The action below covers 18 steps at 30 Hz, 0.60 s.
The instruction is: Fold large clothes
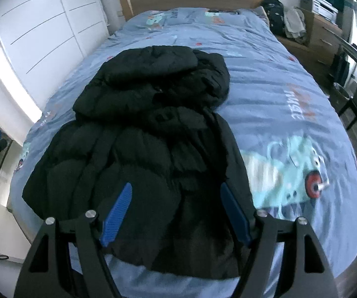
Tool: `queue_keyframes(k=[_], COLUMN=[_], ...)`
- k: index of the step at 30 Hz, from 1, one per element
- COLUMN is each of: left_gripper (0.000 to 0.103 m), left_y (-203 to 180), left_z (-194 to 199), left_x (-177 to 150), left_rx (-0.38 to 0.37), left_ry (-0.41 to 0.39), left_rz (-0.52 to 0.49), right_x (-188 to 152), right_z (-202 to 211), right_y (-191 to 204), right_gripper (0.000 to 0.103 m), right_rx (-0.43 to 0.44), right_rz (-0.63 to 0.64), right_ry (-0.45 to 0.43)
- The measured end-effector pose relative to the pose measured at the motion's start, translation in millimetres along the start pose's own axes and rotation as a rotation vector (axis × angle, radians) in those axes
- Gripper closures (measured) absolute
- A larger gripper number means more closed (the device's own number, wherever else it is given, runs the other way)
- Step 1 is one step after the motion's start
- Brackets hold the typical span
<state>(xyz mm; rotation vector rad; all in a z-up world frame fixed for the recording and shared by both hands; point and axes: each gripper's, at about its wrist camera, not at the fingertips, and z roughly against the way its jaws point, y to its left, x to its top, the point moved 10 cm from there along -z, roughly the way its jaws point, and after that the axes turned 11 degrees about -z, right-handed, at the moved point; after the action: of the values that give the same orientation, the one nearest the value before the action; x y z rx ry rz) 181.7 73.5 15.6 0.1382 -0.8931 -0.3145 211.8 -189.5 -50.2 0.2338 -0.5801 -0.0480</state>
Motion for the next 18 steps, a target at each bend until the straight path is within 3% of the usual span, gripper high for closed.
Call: queue_keyframes(k=[9,18], left_gripper=[0.005,0.003], left_y=[-5.5,-9.0], left_z=[32.3,19.5], left_x=[-9.1,-15.3], left_rx=[0.066,0.059], left_ry=[-0.054,-0.032], left_rz=[-0.027,-0.012], right_x=[-12.0,-26.6], right_z=[10.2,-2.4], right_y=[-18.4,-55.3], right_gripper=[0.03,0.03], right_rx=[-0.025,-0.066], right_rz=[-0.056,-0.114], right_ry=[-0.022,-0.002])
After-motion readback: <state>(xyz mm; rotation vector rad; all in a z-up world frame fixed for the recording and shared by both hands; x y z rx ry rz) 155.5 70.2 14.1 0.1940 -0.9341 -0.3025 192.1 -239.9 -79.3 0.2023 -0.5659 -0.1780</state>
